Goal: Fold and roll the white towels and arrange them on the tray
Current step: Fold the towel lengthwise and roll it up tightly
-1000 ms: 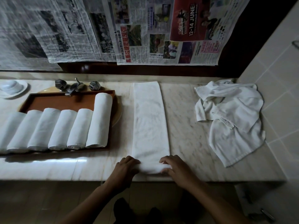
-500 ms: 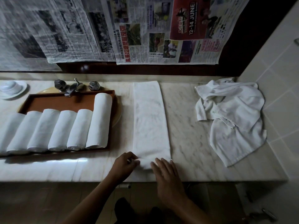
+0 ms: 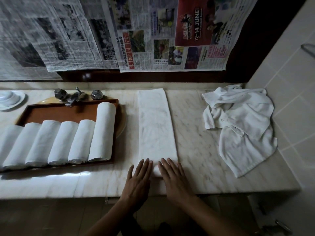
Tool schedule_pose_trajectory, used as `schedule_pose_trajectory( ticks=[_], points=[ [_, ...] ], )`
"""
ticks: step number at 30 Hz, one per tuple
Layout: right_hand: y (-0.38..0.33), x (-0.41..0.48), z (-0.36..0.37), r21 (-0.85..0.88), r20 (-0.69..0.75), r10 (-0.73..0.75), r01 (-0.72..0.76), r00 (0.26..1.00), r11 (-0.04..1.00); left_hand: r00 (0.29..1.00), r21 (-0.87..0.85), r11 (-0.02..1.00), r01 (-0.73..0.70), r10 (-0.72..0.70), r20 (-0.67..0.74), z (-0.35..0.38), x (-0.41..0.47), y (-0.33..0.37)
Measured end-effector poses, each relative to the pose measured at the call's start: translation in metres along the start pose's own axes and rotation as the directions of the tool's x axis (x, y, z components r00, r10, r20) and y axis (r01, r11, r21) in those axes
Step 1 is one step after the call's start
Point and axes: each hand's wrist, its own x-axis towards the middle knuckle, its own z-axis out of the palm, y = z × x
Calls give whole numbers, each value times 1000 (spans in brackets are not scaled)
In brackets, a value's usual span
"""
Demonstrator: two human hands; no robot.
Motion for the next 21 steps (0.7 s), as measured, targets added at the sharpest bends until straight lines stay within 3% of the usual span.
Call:
schedule_pose_trajectory(
  ticks=[9, 18, 21],
  points=[
    [19, 13, -14, 56, 97, -21, 16, 995, 998, 985, 28, 996, -80, 75, 156, -21, 21, -18],
    [17, -36, -12, 111, 11, -10, 9, 1000, 994, 979, -81, 983, -162, 170, 110, -20, -11, -18],
    [22, -37, -9, 158, 43, -52, 45, 998, 986, 977, -99, 978, -186, 194, 83, -18, -17, -19]
  ],
)
